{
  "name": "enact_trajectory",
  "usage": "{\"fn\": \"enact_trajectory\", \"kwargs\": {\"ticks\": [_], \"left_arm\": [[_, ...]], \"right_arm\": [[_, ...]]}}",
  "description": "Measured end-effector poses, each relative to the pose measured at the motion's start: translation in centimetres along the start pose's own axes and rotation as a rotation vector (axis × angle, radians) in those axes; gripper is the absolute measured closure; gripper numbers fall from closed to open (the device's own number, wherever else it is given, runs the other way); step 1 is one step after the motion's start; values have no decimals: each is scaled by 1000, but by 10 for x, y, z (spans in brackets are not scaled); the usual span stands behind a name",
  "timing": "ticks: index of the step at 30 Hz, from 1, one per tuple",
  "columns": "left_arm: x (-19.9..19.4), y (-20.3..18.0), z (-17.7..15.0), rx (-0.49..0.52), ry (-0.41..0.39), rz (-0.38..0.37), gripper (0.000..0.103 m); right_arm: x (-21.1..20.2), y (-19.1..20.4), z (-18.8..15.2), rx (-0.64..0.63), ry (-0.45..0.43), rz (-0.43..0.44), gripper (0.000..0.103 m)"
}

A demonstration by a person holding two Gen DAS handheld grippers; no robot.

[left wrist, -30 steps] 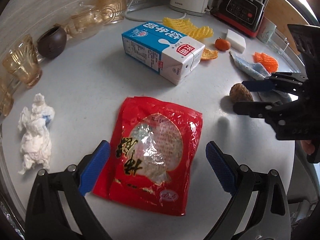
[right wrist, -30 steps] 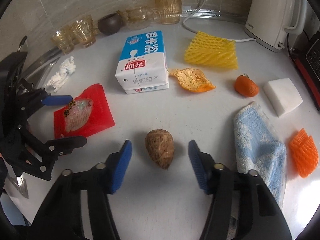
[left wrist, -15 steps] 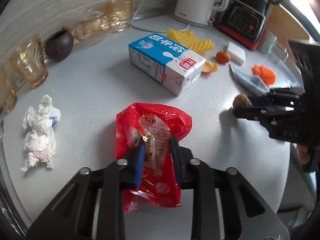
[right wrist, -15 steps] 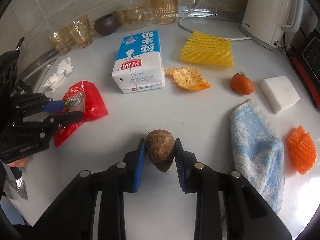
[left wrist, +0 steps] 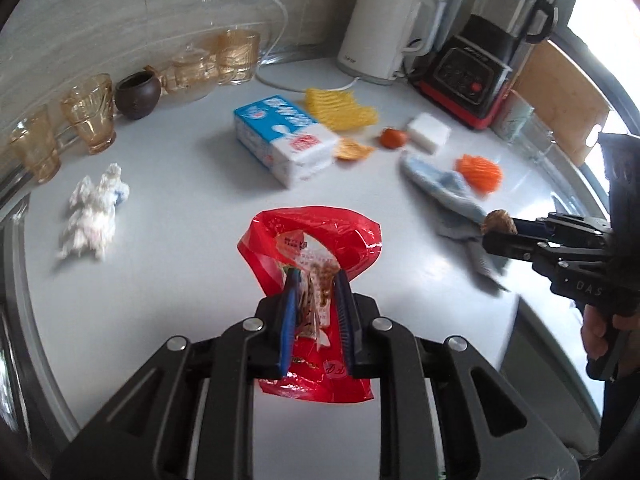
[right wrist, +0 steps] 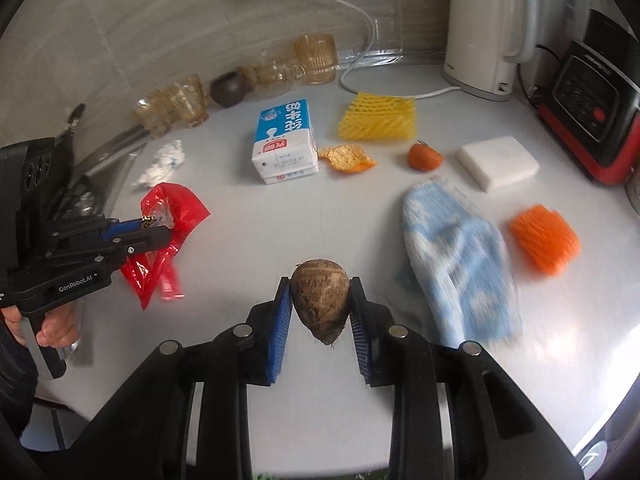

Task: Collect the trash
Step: 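Drop the red wrapper and taro into the green basket with both tools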

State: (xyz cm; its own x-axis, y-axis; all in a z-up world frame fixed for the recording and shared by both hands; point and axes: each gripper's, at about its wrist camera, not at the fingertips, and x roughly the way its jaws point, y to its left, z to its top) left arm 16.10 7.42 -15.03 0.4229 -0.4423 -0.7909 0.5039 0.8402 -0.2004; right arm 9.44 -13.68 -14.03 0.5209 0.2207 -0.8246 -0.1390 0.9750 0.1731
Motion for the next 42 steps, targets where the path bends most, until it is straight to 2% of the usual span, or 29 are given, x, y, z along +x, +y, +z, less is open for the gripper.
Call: {"fn": "enact_trajectory", "kwargs": {"ticks": [4,8,12,17,26,34,36,38,42], "left_arm": [[-25,-48,-30,-10,-1,-10,84],[-37,-106,-71,-21,47,-45,84],[-34,-161,-111,-23,101,-85,84],[-17,-210,-147,-14,177,-65,83],[1,-245,-173,-32,265,-57,81],[0,-256,-176,-13,269,-17,78],[3,-255,-175,-14,280,-13,70],[5,-255,-176,-16,292,-5,56],[7,-255,-177,-19,303,1,44]], "right_arm": [[-40,-7,-38,-35,-2,13,74],[-77,-18,-79,-51,12,16,74],[-106,-34,-119,-54,28,27,74],[-124,-52,-155,-65,54,31,74],[-142,-74,-192,-56,63,40,74],[-149,-71,-200,-69,56,59,74],[-150,-71,-200,-69,53,63,74],[-150,-71,-201,-67,54,65,74],[-149,-72,-202,-71,58,63,74]]}}
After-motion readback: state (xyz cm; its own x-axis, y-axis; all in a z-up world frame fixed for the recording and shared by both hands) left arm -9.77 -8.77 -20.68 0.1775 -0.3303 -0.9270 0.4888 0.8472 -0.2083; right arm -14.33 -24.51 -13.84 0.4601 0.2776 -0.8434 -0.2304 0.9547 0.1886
